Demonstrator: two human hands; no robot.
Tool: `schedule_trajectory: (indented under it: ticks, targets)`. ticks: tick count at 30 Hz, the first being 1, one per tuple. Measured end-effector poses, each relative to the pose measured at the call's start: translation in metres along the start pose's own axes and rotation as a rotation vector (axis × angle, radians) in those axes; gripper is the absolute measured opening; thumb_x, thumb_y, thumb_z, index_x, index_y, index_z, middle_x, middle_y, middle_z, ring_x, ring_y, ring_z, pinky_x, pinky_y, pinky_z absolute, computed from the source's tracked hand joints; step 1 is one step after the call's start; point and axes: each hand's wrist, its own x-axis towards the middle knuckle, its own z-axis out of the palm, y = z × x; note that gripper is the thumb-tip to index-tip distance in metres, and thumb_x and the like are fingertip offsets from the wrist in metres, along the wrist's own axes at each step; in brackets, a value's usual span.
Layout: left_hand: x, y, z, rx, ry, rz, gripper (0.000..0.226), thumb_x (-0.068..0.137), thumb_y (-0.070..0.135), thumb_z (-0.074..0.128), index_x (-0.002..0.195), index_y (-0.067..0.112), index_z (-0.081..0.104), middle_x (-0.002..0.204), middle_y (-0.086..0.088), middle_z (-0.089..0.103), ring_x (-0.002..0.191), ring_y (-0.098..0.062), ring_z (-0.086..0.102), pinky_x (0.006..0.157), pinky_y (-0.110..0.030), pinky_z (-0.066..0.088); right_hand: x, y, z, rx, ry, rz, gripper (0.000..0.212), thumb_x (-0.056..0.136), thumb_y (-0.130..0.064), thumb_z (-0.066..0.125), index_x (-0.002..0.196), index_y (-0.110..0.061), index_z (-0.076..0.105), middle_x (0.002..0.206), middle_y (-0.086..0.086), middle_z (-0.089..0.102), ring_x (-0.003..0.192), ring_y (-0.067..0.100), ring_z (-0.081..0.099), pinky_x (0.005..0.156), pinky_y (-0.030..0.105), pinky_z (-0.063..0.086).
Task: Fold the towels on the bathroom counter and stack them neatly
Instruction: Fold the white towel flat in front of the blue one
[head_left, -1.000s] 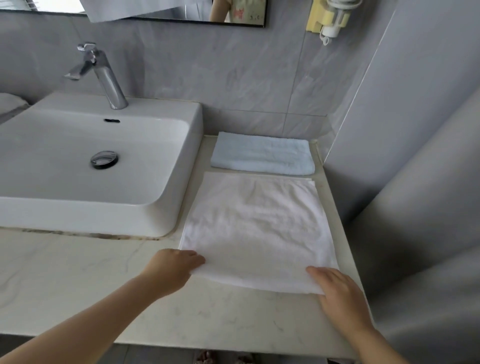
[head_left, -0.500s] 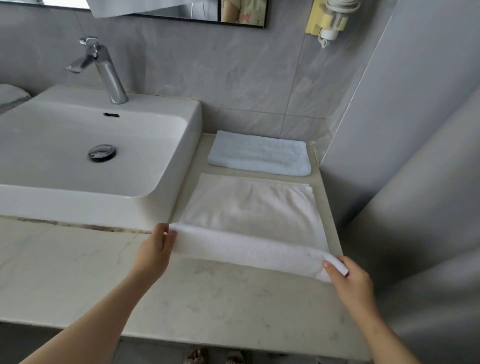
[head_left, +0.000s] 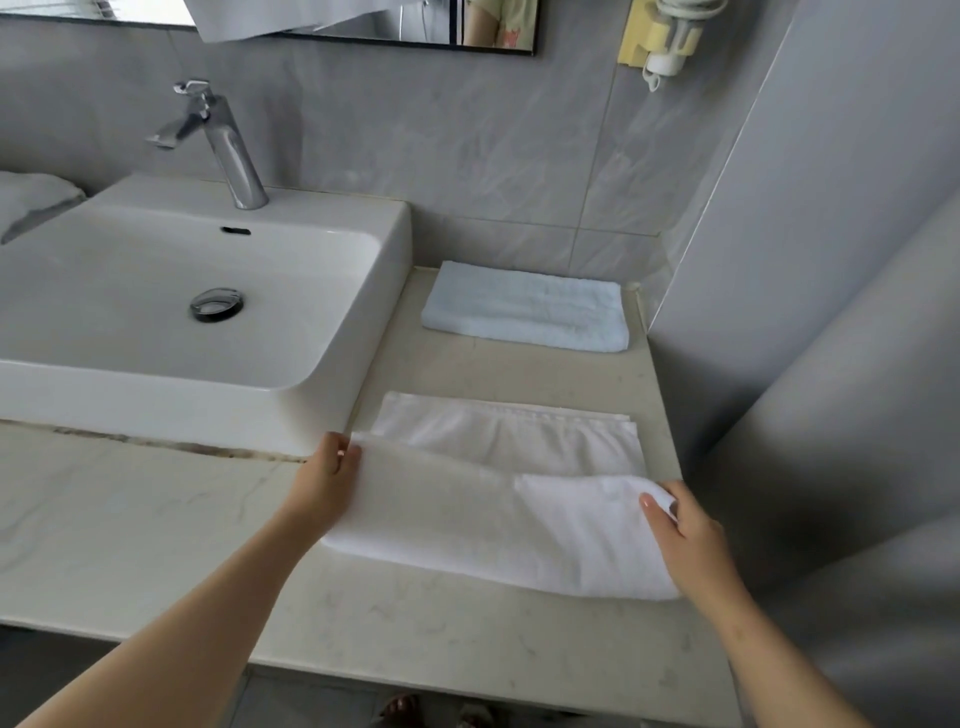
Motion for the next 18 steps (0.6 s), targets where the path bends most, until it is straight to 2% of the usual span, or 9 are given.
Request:
schedule_trajectory:
  ticks: [3,5,8,10,12,13,16,18]
  targets:
    - [0.006,-0.002,-0.002,0.123,-0.107,-0.08,0.02,0.101,0.023,0.036,0.105,0.007,0.047,0.1,-0.017,0.052,0.089,-0.028,0.047,0.073,-0.032,0.033,-0.003,0.011,0.0,0.024,-0.019,0.106,0.03,0.097,-0.02,0.048,0.107,0.007,0.054,0.091,0.01,0.053,0.093,0.03,0.054,0.071,0.027,0.032]
    - [0.006,-0.003,-0.005,0.168,-0.165,-0.079,0.019,0.101,0.024,0.035,0.102,0.008,0.046,0.094,-0.013,0.049,0.083,-0.025,0.045,0.069,-0.03,0.033,-0.002,0.016,-0.001,0.03,-0.038,0.157,0.032,0.097,-0.02,0.048,0.113,0.008,0.054,0.101,0.015,0.055,0.104,0.03,0.053,0.075,0.025,0.032]
    - [0.006,-0.006,-0.006,0.061,-0.171,-0.074,0.019,0.1,0.026,0.036,0.098,0.01,0.047,0.087,-0.01,0.05,0.077,-0.024,0.045,0.064,-0.031,0.033,0.005,0.014,-0.001,0.083,-0.027,0.215,0.035,0.096,-0.02,0.052,0.121,0.005,0.053,0.127,0.017,0.054,0.119,0.028,0.049,0.085,0.024,0.032]
    - [0.009,-0.003,-0.005,-0.03,-0.126,-0.061,0.021,0.1,0.027,0.036,0.098,0.01,0.048,0.086,-0.01,0.052,0.078,-0.026,0.047,0.067,-0.032,0.036,0.011,0.008,-0.004,0.167,0.02,0.234,0.029,0.092,-0.022,0.059,0.115,-0.005,0.058,0.122,0.011,0.059,0.108,0.025,0.056,0.082,0.026,0.038]
    - [0.013,0.005,-0.004,-0.078,-0.08,-0.04,0.022,0.1,0.029,0.037,0.101,0.011,0.05,0.089,-0.011,0.055,0.083,-0.027,0.049,0.069,-0.033,0.036,0.018,0.001,-0.009,0.266,0.047,0.238,0.01,0.086,-0.021,0.066,0.095,-0.017,0.062,0.104,0.007,0.065,0.087,0.016,0.06,0.073,0.029,0.044]
    - [0.016,0.009,-0.005,-0.086,-0.061,-0.032,0.022,0.1,0.03,0.036,0.102,0.012,0.05,0.09,-0.011,0.055,0.085,-0.027,0.049,0.07,-0.033,0.035,0.022,-0.003,-0.012,0.311,0.041,0.243,0.008,0.085,-0.021,0.067,0.09,-0.022,0.061,0.097,0.003,0.066,0.084,0.014,0.059,0.072,0.031,0.046]
    - [0.025,0.02,-0.005,-0.092,-0.026,-0.017,0.021,0.1,0.032,0.036,0.104,0.015,0.048,0.09,-0.009,0.054,0.086,-0.027,0.048,0.071,-0.032,0.033,0.032,-0.015,-0.018,0.375,0.007,0.265,0.009,0.086,-0.024,0.066,0.094,-0.022,0.061,0.094,-0.001,0.064,0.087,0.018,0.06,0.075,0.034,0.048]
    - [0.031,0.025,-0.004,-0.093,-0.021,-0.008,0.02,0.101,0.031,0.036,0.105,0.015,0.048,0.091,-0.007,0.054,0.087,-0.026,0.048,0.073,-0.032,0.034,0.04,-0.021,-0.02,0.373,0.015,0.255,0.01,0.089,-0.025,0.063,0.097,-0.02,0.062,0.092,-0.002,0.063,0.086,0.018,0.06,0.071,0.033,0.049]
